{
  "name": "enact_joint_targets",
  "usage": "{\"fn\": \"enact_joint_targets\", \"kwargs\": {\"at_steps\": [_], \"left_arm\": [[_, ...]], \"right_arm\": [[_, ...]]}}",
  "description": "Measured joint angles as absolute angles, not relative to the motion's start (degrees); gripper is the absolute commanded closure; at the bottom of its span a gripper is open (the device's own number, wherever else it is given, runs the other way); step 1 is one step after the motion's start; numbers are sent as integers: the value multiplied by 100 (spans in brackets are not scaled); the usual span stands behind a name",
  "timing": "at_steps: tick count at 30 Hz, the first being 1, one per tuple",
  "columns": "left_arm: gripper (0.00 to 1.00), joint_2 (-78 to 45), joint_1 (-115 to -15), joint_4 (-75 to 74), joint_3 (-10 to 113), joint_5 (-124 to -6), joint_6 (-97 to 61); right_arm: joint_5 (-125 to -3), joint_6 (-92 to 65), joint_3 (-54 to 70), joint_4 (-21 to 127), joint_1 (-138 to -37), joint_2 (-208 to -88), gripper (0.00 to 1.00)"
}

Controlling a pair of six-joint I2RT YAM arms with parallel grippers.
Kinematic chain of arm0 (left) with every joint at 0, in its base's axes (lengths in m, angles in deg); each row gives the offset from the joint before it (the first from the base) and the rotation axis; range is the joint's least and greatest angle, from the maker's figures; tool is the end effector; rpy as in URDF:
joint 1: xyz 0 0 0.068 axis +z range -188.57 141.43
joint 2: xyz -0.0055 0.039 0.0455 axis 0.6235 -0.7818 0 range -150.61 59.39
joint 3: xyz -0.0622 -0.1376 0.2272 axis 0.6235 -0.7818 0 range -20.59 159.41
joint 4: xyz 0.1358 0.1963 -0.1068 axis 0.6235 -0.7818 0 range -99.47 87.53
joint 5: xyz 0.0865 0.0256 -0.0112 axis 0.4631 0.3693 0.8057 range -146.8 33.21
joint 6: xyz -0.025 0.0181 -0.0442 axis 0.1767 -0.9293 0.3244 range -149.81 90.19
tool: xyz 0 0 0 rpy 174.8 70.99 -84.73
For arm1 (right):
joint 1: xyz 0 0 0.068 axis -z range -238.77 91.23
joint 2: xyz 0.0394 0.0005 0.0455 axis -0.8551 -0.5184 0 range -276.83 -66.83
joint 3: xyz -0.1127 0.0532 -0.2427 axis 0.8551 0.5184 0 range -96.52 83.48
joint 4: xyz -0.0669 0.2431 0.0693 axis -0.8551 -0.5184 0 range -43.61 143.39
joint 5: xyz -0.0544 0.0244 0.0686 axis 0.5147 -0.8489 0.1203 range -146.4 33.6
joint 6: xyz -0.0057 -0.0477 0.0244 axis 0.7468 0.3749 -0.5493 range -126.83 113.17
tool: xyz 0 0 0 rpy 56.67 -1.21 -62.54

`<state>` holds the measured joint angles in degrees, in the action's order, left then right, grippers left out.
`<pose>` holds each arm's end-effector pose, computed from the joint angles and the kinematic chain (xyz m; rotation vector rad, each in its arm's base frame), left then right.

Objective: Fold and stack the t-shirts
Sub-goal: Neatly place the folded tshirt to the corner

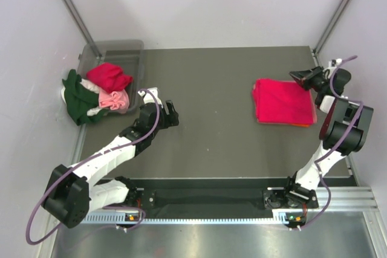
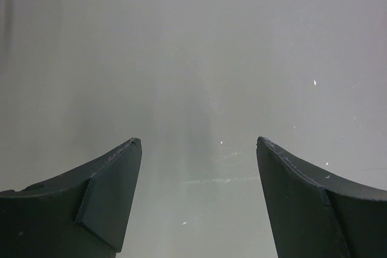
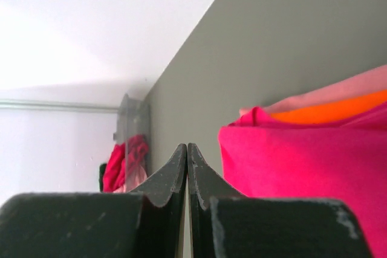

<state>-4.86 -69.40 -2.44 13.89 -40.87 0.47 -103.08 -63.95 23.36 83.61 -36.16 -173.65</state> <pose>0.2126 -0.1156 0.2280 -0.1590 2.0821 -0.3634 0.3815 -0.1308 0.2010 0.7224 1.7874 1.1628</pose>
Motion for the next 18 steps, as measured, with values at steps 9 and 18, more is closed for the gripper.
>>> {"fn": "enact_joint_targets", "kwargs": {"at_steps": [9, 18], "left_arm": [[19, -486, -6940, -242, 1378, -4089, 47], [18, -438, -6940, -203, 1271, -4092, 25]], "right_arm": [[-10227, -7066, 2327, 9076, -3271, -18827, 100], [-10100, -6699, 2170, 8595, -3328, -18382, 92]]}}
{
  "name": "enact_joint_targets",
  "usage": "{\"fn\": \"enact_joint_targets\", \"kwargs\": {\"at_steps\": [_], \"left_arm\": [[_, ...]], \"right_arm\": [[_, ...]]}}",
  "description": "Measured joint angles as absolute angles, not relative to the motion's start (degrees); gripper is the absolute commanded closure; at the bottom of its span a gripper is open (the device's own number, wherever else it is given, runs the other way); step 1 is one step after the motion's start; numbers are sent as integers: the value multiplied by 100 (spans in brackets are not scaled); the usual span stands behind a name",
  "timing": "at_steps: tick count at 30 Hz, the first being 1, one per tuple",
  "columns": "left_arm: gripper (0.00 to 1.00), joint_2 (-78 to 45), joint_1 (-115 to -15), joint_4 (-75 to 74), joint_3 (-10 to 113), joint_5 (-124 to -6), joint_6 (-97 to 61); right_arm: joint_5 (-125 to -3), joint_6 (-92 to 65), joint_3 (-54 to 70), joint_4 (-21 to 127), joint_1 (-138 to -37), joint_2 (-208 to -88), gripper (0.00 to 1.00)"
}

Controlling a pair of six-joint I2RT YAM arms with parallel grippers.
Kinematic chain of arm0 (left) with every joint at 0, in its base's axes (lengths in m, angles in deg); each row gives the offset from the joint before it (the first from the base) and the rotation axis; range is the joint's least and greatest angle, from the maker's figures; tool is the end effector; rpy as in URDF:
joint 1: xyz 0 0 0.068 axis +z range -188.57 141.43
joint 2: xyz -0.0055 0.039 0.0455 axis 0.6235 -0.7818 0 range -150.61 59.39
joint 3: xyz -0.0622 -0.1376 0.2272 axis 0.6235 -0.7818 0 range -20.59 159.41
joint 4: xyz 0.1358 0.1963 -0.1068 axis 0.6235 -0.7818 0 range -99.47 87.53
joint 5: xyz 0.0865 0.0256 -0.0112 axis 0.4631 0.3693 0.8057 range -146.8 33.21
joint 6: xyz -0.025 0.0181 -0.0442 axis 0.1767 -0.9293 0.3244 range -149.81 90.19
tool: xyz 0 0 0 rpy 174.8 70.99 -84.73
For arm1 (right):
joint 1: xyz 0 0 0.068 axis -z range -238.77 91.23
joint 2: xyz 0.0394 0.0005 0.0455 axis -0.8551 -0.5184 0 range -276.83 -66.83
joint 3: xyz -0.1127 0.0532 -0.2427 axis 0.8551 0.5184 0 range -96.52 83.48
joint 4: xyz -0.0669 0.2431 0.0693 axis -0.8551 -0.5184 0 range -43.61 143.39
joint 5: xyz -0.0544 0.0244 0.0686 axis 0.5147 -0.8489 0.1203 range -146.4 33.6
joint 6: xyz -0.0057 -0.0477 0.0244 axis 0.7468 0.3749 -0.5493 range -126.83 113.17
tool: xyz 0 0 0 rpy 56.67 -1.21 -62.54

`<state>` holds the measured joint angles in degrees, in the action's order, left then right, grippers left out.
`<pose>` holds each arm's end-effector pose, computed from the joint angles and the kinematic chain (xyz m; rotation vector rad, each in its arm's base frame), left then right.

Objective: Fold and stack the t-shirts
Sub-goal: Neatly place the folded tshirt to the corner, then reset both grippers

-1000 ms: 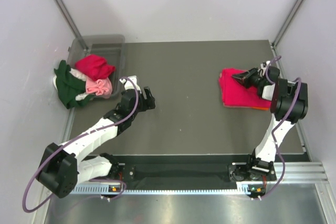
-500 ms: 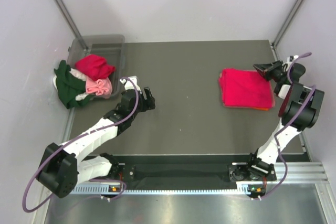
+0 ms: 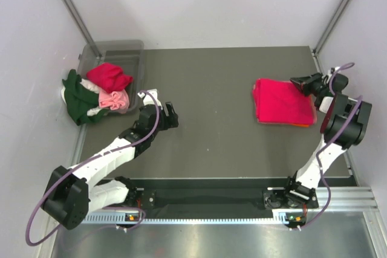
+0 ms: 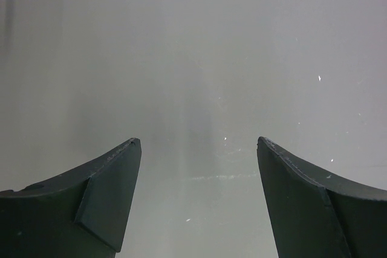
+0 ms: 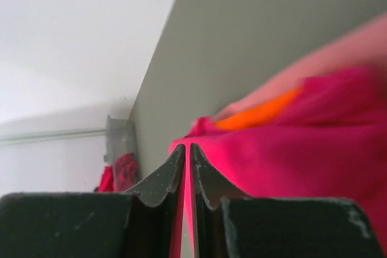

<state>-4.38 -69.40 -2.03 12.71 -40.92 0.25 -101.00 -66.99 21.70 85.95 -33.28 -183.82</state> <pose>0.2099 -0.1140 0.2236 -0.1538 2.0871 -0.3592 0.3904 -0.1584 0.1434 0.9358 1.7940 1.1517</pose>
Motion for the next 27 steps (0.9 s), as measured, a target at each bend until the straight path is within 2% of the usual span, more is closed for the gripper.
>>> {"fn": "enact_joint_targets", "kwargs": {"at_steps": [4, 8, 13, 14, 15, 16, 17, 20, 27], "left_arm": [[17, -357, -6940, -194, 1228, -4089, 10], [17, -309, -6940, -192, 1223, -4070, -1], [17, -47, -6940, -179, 1134, -4033, -14], [17, 30, -6940, -133, 1099, -4026, -23], [17, 97, -6940, -104, 1066, -4022, -29], [17, 169, -6940, -54, 1029, -4022, -47], [17, 224, -6940, 9, 989, -4022, -64], [16, 381, -6940, 160, 839, -4024, -130], [16, 696, -6940, 355, 478, -3969, -208]], "right_arm": [[-9702, -5857, 2430, 7909, -3717, -17101, 89], [-9313, -5073, 2828, 7559, -4595, -15864, 89], [-8596, -4061, 3525, 6936, -5776, -14959, 87], [-8308, -3816, 3713, 6811, -6042, -14777, 80], [-7998, -3562, 3960, 6696, -6350, -14541, 64], [-7624, -3317, 4235, 6610, -6691, -14251, 20], [-7364, -3193, 4487, 6584, -6930, -13991, 2], [-6572, -2738, 5293, 6582, -7494, -13046, 0], [-5508, -2635, 6493, 6929, -7592, -11602, 0]]}}
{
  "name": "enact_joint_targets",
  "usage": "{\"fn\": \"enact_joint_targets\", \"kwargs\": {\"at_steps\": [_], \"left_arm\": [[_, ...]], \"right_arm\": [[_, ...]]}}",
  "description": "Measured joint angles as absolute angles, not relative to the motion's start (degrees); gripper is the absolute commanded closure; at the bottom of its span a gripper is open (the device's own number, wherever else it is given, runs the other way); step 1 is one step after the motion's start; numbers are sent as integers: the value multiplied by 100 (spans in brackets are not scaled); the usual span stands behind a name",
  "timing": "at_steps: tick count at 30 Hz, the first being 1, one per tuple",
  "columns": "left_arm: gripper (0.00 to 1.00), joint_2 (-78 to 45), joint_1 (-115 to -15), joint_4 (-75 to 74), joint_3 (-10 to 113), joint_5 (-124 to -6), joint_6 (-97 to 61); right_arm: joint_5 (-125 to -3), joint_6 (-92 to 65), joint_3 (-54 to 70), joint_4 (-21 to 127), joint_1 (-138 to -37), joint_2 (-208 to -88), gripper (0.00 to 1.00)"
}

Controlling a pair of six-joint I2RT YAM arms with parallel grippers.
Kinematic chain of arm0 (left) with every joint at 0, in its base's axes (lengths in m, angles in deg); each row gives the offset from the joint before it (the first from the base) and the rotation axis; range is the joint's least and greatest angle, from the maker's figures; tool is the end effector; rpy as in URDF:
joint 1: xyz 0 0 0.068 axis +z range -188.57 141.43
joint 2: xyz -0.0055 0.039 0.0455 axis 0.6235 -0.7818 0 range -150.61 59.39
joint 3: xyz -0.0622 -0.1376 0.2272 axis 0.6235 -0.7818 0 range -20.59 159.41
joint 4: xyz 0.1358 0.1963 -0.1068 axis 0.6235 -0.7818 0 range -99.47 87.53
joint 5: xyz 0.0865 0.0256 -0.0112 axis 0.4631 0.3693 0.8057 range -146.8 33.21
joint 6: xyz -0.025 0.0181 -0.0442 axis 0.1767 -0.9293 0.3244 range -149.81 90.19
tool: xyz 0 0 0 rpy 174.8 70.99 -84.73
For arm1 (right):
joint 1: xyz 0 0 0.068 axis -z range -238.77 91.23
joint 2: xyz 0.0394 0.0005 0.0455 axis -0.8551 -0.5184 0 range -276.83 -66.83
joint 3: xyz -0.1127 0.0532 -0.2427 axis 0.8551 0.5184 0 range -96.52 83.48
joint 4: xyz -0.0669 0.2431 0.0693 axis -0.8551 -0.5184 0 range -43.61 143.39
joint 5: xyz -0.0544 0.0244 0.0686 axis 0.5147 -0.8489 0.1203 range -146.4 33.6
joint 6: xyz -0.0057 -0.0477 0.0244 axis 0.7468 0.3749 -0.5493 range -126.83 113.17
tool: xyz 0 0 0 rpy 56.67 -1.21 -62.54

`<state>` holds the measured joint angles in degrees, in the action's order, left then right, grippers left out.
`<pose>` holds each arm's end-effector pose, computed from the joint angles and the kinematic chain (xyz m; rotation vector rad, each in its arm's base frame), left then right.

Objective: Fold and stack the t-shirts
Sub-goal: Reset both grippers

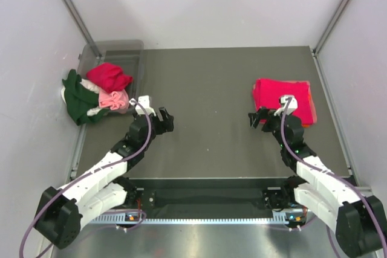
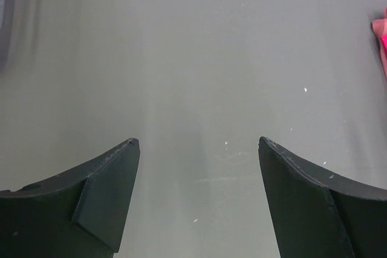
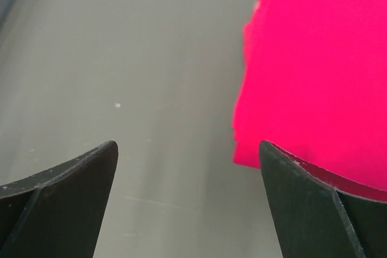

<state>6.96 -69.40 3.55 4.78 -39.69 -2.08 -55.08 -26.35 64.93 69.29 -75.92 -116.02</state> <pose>0.1817 -0.0963 0.2259 -0.1471 1.9355 -0.3953 0.1863 0.0567 0.2121 0.0548 1.8487 0.4282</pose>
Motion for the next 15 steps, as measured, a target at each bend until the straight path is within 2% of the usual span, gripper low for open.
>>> {"fn": "enact_joint_targets", "kwargs": {"at_steps": [6, 7, 11, 15], "left_arm": [[17, 1203, -6942, 49, 303, -3943, -403], [1, 1356, -6940, 97, 205, -3941, -431], [1, 2176, -6940, 193, -453, -3945, -547], [1, 2482, -6940, 191, -687, -3779, -547]], "right_arm": [[-5213, -2712, 7070, 7439, -7592, -11643, 0], [-5213, -2729, 7070, 7498, -7592, -11687, 0], [-5211, -2756, 7070, 7561, -7592, -11680, 0], [-5213, -2747, 7066, 7563, -7592, -11540, 0]]}}
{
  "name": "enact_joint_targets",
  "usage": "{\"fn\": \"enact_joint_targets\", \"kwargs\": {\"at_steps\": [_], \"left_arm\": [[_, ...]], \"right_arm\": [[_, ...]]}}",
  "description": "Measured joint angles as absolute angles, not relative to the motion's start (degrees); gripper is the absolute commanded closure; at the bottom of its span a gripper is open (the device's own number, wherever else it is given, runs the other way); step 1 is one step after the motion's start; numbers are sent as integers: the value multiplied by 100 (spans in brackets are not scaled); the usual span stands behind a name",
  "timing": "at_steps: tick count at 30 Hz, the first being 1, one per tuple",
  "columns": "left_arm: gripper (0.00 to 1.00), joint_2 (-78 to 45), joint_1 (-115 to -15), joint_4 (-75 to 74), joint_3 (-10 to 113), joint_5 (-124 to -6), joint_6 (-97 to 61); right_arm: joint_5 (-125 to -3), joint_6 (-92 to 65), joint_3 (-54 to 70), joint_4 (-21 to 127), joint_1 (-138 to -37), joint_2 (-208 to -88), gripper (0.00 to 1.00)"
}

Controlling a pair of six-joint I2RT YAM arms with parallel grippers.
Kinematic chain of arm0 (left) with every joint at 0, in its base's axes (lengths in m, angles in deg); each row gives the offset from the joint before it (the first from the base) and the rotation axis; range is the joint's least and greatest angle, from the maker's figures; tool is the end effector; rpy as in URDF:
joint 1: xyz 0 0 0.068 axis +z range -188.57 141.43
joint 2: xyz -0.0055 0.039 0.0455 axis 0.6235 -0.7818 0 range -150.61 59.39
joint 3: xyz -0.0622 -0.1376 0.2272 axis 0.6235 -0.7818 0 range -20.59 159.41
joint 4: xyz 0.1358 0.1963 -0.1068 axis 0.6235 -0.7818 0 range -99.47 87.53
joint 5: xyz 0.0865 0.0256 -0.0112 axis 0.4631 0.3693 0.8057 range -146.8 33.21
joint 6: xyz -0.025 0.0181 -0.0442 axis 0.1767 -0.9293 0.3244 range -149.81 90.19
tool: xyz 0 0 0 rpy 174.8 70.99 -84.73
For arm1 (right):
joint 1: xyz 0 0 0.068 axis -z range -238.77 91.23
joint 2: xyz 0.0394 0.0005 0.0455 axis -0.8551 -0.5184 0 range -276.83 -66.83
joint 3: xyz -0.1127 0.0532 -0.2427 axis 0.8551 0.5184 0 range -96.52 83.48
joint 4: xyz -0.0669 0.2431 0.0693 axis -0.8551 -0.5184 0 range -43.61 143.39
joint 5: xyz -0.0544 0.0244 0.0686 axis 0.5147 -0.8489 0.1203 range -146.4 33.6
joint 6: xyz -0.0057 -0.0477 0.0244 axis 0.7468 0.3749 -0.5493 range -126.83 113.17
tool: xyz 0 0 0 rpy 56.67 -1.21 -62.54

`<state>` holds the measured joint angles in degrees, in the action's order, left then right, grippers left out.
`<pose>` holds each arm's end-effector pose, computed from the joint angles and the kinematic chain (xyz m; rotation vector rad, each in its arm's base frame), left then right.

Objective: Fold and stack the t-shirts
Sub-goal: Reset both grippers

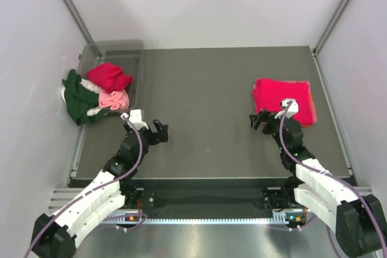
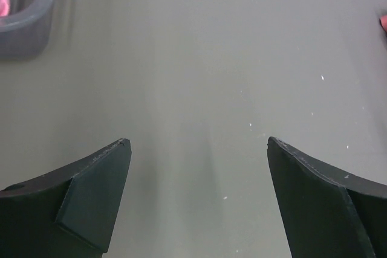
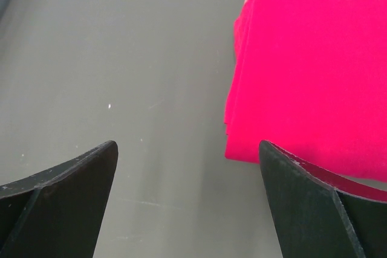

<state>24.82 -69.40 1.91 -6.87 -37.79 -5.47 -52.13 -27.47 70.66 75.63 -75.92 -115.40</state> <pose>0.1401 -0.0701 0.2016 -0.1258 1.8534 -0.3643 0.1781 0.0523 0.1913 0.1092 1.8211 0.4011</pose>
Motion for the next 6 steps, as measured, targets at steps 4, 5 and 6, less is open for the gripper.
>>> {"fn": "enact_joint_targets", "kwargs": {"at_steps": [4, 5, 6], "left_arm": [[2, 2473, -6940, 237, -687, -3764, -519], [2, 2475, -6940, 239, -687, -3766, -506], [2, 2477, -6940, 245, -687, -3768, -497]], "right_arm": [[-5222, -2736, 7059, 7550, -7592, -11427, 0], [-5244, -2734, 7053, 7528, -7592, -11422, 0], [-5263, -2732, 7042, 7498, -7592, -11422, 0]]}}
